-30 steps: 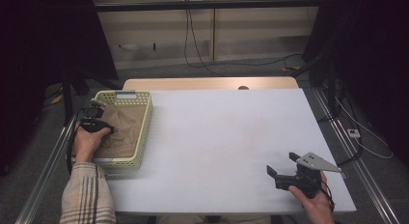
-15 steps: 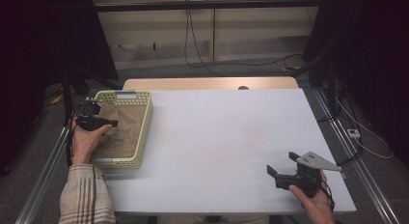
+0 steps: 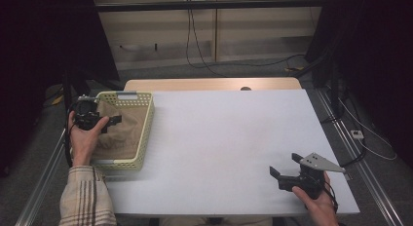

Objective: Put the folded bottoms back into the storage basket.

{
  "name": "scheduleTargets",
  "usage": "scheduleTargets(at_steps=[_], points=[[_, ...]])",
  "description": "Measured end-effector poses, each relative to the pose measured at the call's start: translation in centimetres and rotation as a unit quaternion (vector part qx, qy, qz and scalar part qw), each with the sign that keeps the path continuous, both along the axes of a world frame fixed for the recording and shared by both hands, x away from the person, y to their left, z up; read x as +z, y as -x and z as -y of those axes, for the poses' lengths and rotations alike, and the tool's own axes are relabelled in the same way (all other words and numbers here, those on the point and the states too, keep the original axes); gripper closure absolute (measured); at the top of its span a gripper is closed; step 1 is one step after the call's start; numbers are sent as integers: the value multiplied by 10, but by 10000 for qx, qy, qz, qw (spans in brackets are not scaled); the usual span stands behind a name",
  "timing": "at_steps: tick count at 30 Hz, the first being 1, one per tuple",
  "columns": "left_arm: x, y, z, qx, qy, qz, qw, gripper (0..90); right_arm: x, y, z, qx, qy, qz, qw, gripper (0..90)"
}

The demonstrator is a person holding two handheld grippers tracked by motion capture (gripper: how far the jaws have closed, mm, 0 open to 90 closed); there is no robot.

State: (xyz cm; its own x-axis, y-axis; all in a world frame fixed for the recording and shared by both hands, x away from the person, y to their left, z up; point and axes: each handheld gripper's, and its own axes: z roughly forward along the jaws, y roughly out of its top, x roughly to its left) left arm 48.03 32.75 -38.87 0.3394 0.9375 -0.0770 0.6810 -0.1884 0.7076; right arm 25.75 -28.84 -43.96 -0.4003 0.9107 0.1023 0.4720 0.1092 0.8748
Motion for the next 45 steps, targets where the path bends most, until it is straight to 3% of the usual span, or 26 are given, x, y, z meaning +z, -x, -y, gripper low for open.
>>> scheduleTargets(at_steps=[1, 3, 4, 8, 13, 14, 16, 17, 20, 21, 25, 26, 28, 33, 35, 40, 45], points=[[2, 2, -1, -36, 70, 140, 9999, 66, 0, 0, 0, -5, 0, -9, 10000, 50], [4, 3, -3, -43, 123, 239, 9996, 66, 0, 0, 0, -2, 8, -4, 10000, 50], [7, 5, -4, 25, 164, 434, 9989, 64, 0, 0, 0, 14, 15, 6, 10000, 50], [11, 8, -5, 64, -1, 611, 9981, 57, 0, 0, -1, 14, 24, 6, 10000, 50], [18, 12, -8, 103, 135, 822, 9965, 57, 1, 1, -1, 2, 47, 27, 10000, 50], [20, 13, -8, 141, 117, 888, 9959, 57, 1, 1, -2, -1, 53, 17, 10000, 50], [27, 16, -9, 169, 403, 1068, 9933, 57, 1, 1, -2, 1, 55, 10, 10000, 50], [35, 20, -8, 196, 398, 1209, 9917, 57, 1, 1, -2, -3, 66, 11, 10000, 50], [40, 22, -4, 189, 306, 1291, 9910, 57, 1, 2, -2, -18, 53, 15, 10000, 50], [43, 24, -2, 139, 436, 1373, 9895, 57, 2, 3, -2, -20, 53, 23, 10000, 50], [46, 24, 0, 64, 480, 1413, 9888, 57, 2, 3, -1, -36, 43, 19, 10000, 50], [47, 25, 1, 71, 336, 1405, 9895, 57, 2, 3, -1, -29, 47, 16, 10000, 50], [47, 26, 3, 52, 260, 1389, 9899, 57, 2, 2, -1, -36, 52, 26, 10000, 50], [50, 31, 5, -142, 355, 1417, 9892, 57, 1, 2, -1, -32, 54, 15, 10000, 50], [47, 33, 5, -156, 250, 1332, 9906, 57, 1, 2, -1, -47, 43, -4, 10000, 50], [42, 41, 4, -213, 145, 1392, 9899, 57, 0, 1, -1, -45, 55, -7, 10000, 50], [40, 46, -1, -264, 69, 1282, 9914, 58, 0, 1, -2, -53, 59, -46, 10000, 52]])
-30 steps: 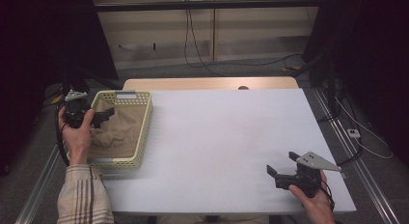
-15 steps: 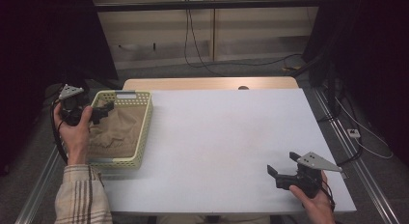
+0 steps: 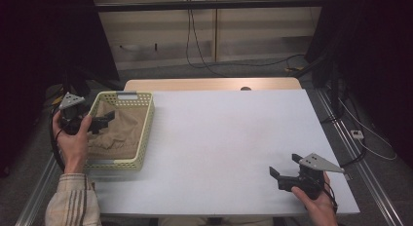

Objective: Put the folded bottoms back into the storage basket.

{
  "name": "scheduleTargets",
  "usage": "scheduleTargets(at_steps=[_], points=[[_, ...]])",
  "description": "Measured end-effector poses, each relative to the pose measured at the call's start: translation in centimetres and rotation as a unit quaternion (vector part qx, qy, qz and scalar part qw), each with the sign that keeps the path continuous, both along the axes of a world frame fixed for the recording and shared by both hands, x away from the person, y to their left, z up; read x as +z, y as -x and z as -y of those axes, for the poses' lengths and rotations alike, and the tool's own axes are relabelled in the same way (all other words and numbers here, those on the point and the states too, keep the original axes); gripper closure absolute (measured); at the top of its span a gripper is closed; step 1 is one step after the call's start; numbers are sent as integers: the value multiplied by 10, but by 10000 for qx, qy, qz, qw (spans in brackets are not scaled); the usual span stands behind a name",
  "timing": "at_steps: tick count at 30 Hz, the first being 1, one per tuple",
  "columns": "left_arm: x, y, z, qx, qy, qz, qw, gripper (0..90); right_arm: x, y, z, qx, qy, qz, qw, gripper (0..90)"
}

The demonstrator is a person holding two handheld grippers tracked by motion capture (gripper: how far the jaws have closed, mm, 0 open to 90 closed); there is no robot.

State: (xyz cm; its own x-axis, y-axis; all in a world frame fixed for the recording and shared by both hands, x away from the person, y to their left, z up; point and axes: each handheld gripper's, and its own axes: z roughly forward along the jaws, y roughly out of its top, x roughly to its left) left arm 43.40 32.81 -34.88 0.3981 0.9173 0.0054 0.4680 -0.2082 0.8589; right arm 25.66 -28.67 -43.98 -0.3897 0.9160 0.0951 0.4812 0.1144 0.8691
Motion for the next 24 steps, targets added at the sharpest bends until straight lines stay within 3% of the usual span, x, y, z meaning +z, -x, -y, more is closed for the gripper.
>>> scheduleTargets(at_steps=[2, 6, 8, 14, 17, 18, 22, 24], points=[[2, 4, -3, 68, 95, -36, 9999, 58, 0, 0, 0, 4, 3, 9, 10000, 52], [4, 7, -6, 77, 90, -80, 9999, 58, 0, 0, 1, 3, 3, 15, 10000, 52], [6, 11, -9, 0, 273, -12, 9996, 57, 0, 1, 1, 2, 8, 11, 10000, 52], [8, 18, -14, 85, 311, -73, 9995, 57, 1, 1, 1, 14, -16, 48, 10000, 52], [9, 23, -15, -6, 129, -201, 9997, 58, 1, 1, 0, 9, -3, 39, 10000, 52], [11, 25, -16, 2, 48, -185, 9998, 58, 1, 1, 0, 9, -3, 39, 10000, 52], [13, 31, -19, 53, 63, -143, 9999, 57, 0, 1, 0, -10, 10, 33, 10000, 52], [12, 36, -18, -9, -121, -142, 9998, 57, 0, 1, 0, -8, 12, 42, 10000, 52]])
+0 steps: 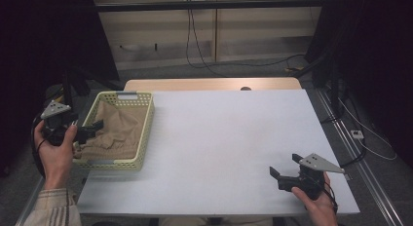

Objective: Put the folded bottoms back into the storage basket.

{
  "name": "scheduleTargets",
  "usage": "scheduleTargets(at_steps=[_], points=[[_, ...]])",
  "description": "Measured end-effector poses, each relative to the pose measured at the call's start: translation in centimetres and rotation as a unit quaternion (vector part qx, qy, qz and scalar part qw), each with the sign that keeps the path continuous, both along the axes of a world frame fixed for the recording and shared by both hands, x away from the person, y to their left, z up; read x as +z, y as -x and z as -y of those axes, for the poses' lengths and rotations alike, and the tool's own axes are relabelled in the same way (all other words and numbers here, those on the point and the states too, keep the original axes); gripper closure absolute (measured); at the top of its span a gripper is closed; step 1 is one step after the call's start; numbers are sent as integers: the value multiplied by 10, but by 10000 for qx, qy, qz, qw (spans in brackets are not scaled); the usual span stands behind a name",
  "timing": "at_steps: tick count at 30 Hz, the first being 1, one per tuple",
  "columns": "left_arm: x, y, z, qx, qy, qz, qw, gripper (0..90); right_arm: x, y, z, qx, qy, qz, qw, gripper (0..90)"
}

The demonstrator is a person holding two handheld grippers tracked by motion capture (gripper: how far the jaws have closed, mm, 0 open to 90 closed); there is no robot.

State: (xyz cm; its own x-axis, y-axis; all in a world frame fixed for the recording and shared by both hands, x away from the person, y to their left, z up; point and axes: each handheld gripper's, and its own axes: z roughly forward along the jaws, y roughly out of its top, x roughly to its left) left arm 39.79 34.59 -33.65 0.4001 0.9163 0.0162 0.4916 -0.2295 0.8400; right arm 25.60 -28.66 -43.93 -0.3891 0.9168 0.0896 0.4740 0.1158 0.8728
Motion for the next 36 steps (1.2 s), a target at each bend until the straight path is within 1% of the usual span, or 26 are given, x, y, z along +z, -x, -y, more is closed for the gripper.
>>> scheduleTargets(at_steps=[1, 4, 5, 6, 8, 9, 10, 12, 15, 16, 17, 19, 21, 22, 24, 26, 27, 30, 31, 33, 34, 35, 36], points=[[0, 2, 0, -24, -38, 8, 10000, 58, 0, 0, 0, -2, -3, -3, 10000, 52], [-1, 5, 1, -3, -4, 11, 10000, 59, 0, 0, 0, -3, 2, -8, 10000, 52], [-1, 9, 3, 109, -90, 6, 9999, 60, 0, 0, 0, -6, 7, -8, 10000, 52], [-1, 11, 4, 126, -116, 6, 9999, 61, 0, 0, 0, -18, 13, -6, 10000, 52], [0, 13, 5, 102, -96, 19, 9999, 61, 0, 0, 0, -26, 18, -10, 10000, 52], [1, 16, 6, 31, -93, 28, 9999, 61, 0, 0, 0, -28, 20, -14, 10000, 52], [3, 18, 7, 21, -94, 44, 9999, 61, 0, 0, 0, -33, 21, -18, 10000, 52], [4, 23, 9, -3, -121, 107, 9999, 61, 0, 0, 1, -48, 7, -29, 10000, 52], [3, 26, 10, 17, -108, 125, 9999, 60, 0, 0, 1, -55, 12, -31, 10000, 52], [2, 28, 10, 36, -110, 177, 9998, 60, 0, 0, 1, -55, 12, -31, 10000, 52], [1, 30, 10, 72, -82, 229, 9997, 59, 0, 1, 0, -67, 25, -33, 10000, 52], [-1, 33, 10, 95, 53, 312, 9995, 55, 0, 1, 0, -73, 27, -32, 10000, 52], [-3, 36, 10, 102, 161, 288, 9994, 54, 0, 1, 0, -72, 25, -27, 10000, 52], [-6, 38, 10, 55, 194, 268, 9994, 55, 0, 1, 0, -75, 24, -28, 10000, 52], [-7, 40, 12, 67, 200, 253, 9995, 65, 0, 1, 0, -76, 21, -30, 10000, 52], [-9, 42, 13, 10, 273, 292, 9992, 63, 0, 1, 0, -77, 20, -34, 10000, 52], [-9, 42, 13, 10, 273, 292, 9992, 61, 0, 1, 0, -77, 20, -34, 10000, 52], [-11, 43, 15, -105, 433, 317, 9985, 57, 0, 1, 0, -69, 27, -34, 10000, 52], [-12, 42, 17, -106, 375, 323, 9987, 57, -1, 1, 0, -64, 27, -35, 10000, 52], [-12, 42, 18, -97, 374, 320, 9987, 57, -1, 1, 0, -60, 27, -38, 10000, 52], [-13, 42, 19, -106, 429, 309, 9985, 57, -1, 1, 0, -51, 27, -36, 10000, 52], [-15, 41, 22, -182, 448, 276, 9984, 57, -1, 1, 0, -60, 27, -35, 10000, 52], [-15, 42, 24, -209, 422, 253, 9986, 57, -1, 1, 0, -64, 26, -37, 10000, 52]])
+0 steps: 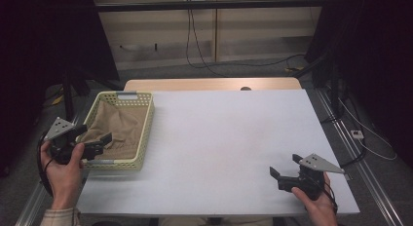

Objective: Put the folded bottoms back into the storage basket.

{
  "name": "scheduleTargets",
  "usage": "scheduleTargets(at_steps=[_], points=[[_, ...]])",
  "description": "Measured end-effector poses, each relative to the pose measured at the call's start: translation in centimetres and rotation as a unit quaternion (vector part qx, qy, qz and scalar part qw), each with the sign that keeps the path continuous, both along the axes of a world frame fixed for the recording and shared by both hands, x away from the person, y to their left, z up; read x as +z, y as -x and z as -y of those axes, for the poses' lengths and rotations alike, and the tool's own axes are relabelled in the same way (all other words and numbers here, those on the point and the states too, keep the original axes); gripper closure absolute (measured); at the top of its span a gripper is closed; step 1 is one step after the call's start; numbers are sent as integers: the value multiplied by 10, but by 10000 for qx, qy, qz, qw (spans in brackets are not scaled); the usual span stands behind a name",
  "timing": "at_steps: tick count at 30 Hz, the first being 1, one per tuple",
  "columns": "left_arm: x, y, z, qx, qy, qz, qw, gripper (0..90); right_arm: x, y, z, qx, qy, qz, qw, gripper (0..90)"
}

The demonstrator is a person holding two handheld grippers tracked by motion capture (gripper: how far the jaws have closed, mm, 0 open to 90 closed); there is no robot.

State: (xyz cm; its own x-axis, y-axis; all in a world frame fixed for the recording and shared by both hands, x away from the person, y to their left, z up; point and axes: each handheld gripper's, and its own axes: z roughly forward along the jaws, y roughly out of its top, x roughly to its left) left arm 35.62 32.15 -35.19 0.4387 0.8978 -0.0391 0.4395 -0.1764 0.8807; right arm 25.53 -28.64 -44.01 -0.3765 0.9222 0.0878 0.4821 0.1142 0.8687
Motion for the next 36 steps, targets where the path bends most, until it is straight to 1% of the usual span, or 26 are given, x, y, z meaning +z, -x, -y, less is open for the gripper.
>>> scheduleTargets(at_steps=[3, 11, 12, 13, 14, 15, 16, 18, 19, 20, 21, 22, 25, 28, 30, 32, 34, 35, 36], points=[[0, 0, 4, -56, -41, -5, 10000, 57, 0, 0, 0, -5, -2, 1, 10000, 52], [1, 1, 21, -292, -158, 155, 9993, 57, 0, 0, 0, 1, 1, 6, 10000, 52], [0, 0, 23, -275, -128, 136, 9994, 57, 0, 0, 0, 7, -3, 8, 10000, 52], [-1, -2, 24, -298, -152, 99, 9994, 57, 0, 0, 0, 12, 0, 4, 10000, 52], [-3, -3, 28, -356, -83, 74, 9993, 57, 0, 0, 0, 28, 4, -11, 10000, 53], [-3, -3, 28, -356, -83, 74, 9993, 57, 0, 0, 0, 28, 4, -11, 10000, 53], [-3, -4, 29, -400, -127, 78, 9991, 57, 0, 0, -1, 32, 1, -19, 10000, 54], [-3, -4, 35, -464, -135, 86, 9988, 57, -1, 0, -1, 30, -3, -29, 10000, 54], [-2, -5, 39, -546, -176, 77, 9983, 57, -1, -1, -1, 27, -4, -28, 10000, 53], [-1, -5, 42, -573, -216, 68, 9981, 57, -1, -1, -1, 27, -5, -28, 10000, 54], [-1, -5, 42, -573, -216, 68, 9981, 57, -1, -1, -1, 28, -6, -27, 10000, 54], [-1, -6, 46, -602, -285, 48, 9978, 57, -1, -1, -1, 29, -7, -29, 10000, 54], [-1, -6, 50, -621, -314, 21, 9976, 57, -1, -1, -1, 33, -3, -44, 10000, 55], [-2, -7, 55, -683, -388, -20, 9969, 57, -1, -1, -1, 53, -6, -46, 10000, 56], [-1, -7, 58, -735, -391, -26, 9965, 57, -1, -1, -1, 54, -6, -46, 10000, 56], [0, -7, 62, -788, -445, -40, 9959, 57, -1, -1, -1, 51, -12, -48, 10000, 56], [3, -7, 69, -853, -433, -30, 9954, 57, -1, -1, -1, 54, -6, -41, 10000, 56], [3, -7, 69, -853, -433, -30, 9954, 57, -1, -1, -1, 54, -6, -41, 10000, 56], [4, -7, 71, -918, -424, -58, 9949, 57, -1, -1, -1, 46, -10, -47, 10000, 56]])
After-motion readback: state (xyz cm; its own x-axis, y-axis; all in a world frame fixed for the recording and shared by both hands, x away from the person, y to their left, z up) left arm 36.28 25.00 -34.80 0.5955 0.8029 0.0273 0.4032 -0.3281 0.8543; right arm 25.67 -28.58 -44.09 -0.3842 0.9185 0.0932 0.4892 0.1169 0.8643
